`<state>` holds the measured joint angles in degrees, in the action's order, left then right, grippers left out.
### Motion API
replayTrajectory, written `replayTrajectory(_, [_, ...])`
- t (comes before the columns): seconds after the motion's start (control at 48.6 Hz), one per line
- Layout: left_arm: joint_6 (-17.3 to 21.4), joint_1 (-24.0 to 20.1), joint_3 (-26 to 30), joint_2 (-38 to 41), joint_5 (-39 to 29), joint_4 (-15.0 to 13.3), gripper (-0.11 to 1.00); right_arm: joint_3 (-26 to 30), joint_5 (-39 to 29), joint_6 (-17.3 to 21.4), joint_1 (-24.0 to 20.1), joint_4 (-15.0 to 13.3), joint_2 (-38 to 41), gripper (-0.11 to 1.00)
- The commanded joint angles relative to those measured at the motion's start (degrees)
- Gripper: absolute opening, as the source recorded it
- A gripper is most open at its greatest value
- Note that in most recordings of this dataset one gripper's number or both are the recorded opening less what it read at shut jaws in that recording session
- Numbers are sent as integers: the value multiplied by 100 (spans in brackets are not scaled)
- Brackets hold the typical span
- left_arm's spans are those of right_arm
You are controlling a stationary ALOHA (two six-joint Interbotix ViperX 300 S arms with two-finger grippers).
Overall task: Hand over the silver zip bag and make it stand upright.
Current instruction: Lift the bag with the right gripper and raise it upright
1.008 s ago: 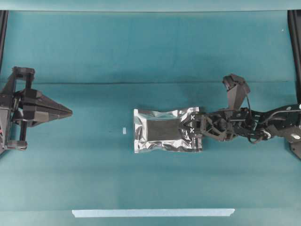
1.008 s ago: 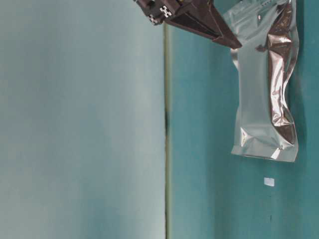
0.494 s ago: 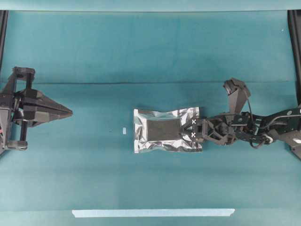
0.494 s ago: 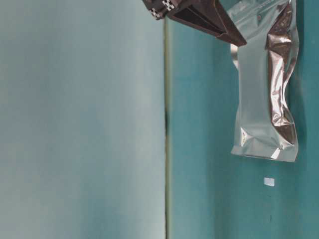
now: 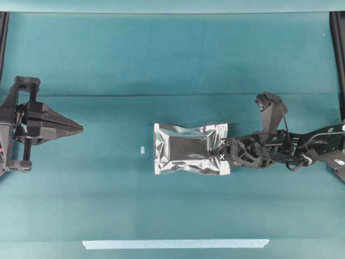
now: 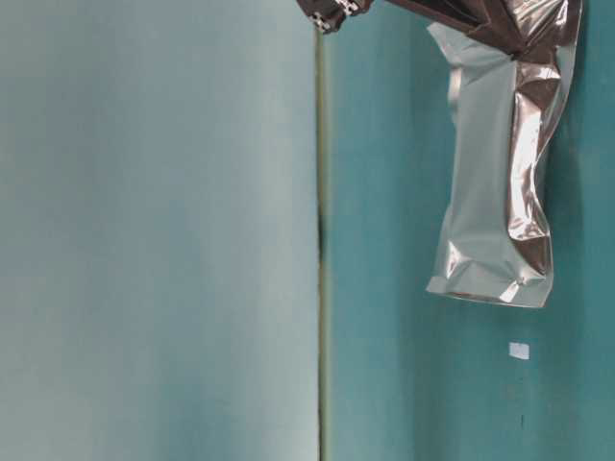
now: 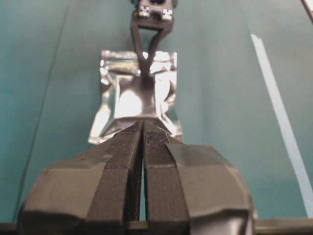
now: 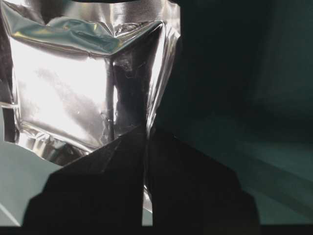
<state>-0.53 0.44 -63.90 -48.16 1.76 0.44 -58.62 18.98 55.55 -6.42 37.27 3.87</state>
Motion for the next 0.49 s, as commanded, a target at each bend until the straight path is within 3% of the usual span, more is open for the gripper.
replayTrajectory(0.0, [0, -9, 123, 18, 26, 9, -1, -9, -62, 26, -18, 9, 0, 1])
replayTrajectory(0.473, [0, -9, 114, 26, 35, 9, -1, 132, -123, -185, 79, -44, -193, 1])
